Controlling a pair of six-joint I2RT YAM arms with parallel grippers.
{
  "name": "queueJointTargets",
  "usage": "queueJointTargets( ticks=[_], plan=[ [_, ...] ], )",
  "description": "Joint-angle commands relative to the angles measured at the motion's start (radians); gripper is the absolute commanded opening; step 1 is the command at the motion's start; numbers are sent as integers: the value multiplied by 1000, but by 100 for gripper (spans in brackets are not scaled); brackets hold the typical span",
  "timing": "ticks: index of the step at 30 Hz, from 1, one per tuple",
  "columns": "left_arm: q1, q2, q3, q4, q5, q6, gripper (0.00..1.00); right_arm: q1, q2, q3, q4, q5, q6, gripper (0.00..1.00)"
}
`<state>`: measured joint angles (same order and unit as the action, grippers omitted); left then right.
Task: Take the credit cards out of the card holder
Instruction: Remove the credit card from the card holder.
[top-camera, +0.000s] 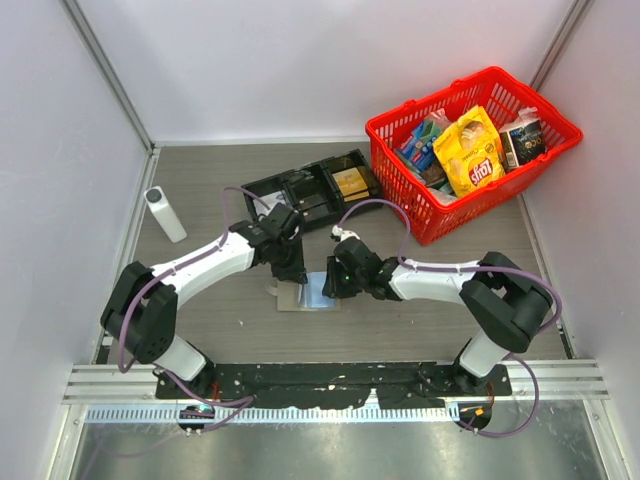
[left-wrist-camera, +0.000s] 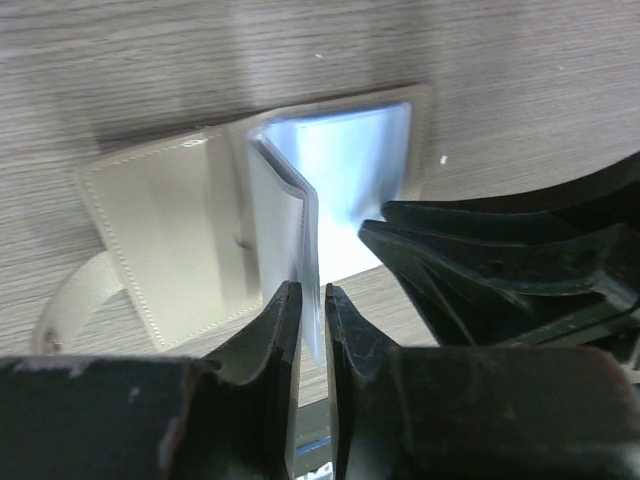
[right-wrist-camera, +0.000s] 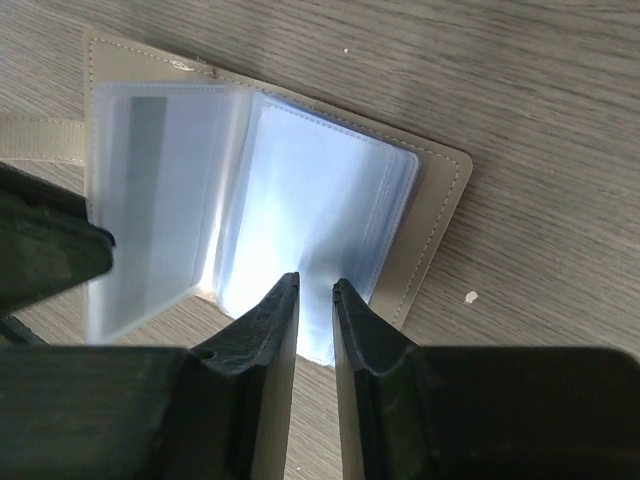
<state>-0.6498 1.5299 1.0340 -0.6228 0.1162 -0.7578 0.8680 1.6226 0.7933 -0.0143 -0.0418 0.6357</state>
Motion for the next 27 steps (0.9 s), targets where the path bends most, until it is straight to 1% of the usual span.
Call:
queueJointTargets(
  ticks=[1, 4, 7, 11, 13, 18, 21, 23, 24, 25, 27],
  plan=[
    [-33, 29, 54, 49, 56, -37, 20, -4, -12, -34, 37, 39, 12, 25],
    [-51, 52, 69, 55, 57, -40, 24, -6, -39, -39, 37, 75, 12, 26],
    [-59, 72, 67, 75, 62, -52, 25, -7, -73, -48, 31, 106, 15, 26],
    [-65, 91, 66, 97, 69, -63, 25, -6, -144, -65, 20, 197, 28, 26],
    [-63, 95, 66, 100, 68, -63, 25, -6, -197, -71, -19, 244, 30, 27],
    [-63, 56, 48, 72, 8, -60, 25, -6, -262, -80, -35, 296, 30, 29],
    [-63, 4, 15, 51, -68, -58, 26, -6, -274, -77, -12, 258, 16, 29],
    [-62, -36, -8, 29, -107, -57, 27, -6, -268, -69, 8, 197, 13, 29],
    [-60, -56, -24, 23, -154, -52, 29, -6, -265, -63, 8, 177, 12, 29],
    [-56, -71, -38, 14, -168, -51, 31, -6, -251, -59, 45, 151, 10, 29],
    [-33, -105, -66, 5, -187, -60, 33, -6, -228, -45, 57, 119, 10, 29]
  ],
)
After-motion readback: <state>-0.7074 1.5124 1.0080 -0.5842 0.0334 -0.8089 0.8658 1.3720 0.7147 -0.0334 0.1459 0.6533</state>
